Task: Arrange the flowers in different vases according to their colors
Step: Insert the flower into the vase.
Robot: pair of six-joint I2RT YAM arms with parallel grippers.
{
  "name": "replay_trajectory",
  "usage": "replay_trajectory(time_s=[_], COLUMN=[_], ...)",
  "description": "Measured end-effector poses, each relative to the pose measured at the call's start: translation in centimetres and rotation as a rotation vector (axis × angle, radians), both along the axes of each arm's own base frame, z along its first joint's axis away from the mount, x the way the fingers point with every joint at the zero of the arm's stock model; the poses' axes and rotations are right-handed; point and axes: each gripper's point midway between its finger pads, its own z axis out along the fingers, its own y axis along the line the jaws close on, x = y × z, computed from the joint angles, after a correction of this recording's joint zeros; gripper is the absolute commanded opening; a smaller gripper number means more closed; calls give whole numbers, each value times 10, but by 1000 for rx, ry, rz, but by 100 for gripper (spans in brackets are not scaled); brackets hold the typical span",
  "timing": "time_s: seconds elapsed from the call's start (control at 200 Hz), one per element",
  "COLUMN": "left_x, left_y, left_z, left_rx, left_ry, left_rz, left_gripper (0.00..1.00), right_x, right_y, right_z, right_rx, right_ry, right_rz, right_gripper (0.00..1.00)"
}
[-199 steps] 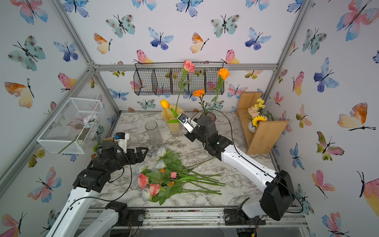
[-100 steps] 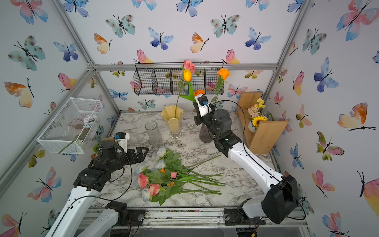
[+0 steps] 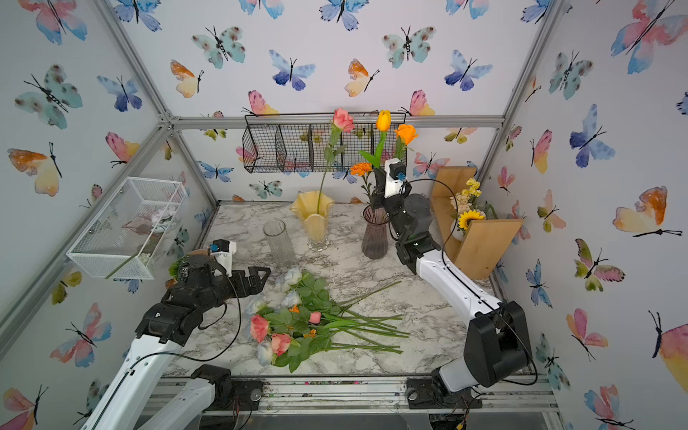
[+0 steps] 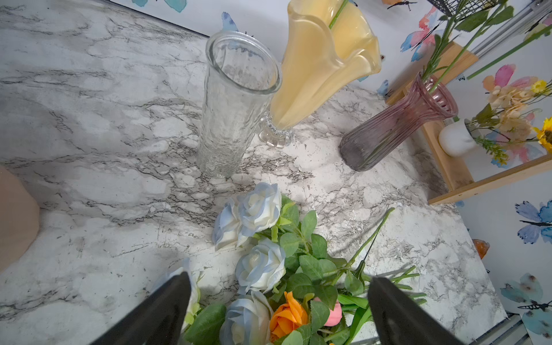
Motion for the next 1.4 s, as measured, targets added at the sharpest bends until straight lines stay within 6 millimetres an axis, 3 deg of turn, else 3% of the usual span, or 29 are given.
replay_trajectory(time_s=[0.205, 0.385, 0.581, 0.661, 0.816, 1.051, 1.251, 1.402], left_x=[0, 0, 0, 0, 0, 0, 0, 0], left_y=[0, 1, 1, 1, 1, 1, 1, 1], left_z=[0, 0, 0, 0, 0, 0, 1, 4], left_rx=[0, 0, 0, 0, 0, 0, -1, -3], left_ry=[0, 0, 0, 0, -1, -1, -6, -15], left_rz=[1, 2, 3, 3, 3, 3, 3, 3], left_gripper=[99, 99, 99, 99, 99, 99, 99, 99], right_x=[20, 22, 26, 28, 30, 28, 14, -7], right_y=[-2, -4, -5, -6, -10, -14, -18, -9], right_z=[-38, -77, -106, -112, -116, -114, -94, -64], right_rx=[-3, -9, -13, -6, 5, 2, -5, -9], right_ry=[65, 139, 199, 214, 233, 243, 266, 304], right_rz=[-16, -23, -36, -48, -72, -87, -74, 21], right_gripper=[2, 3, 2, 18, 36, 48, 56, 59])
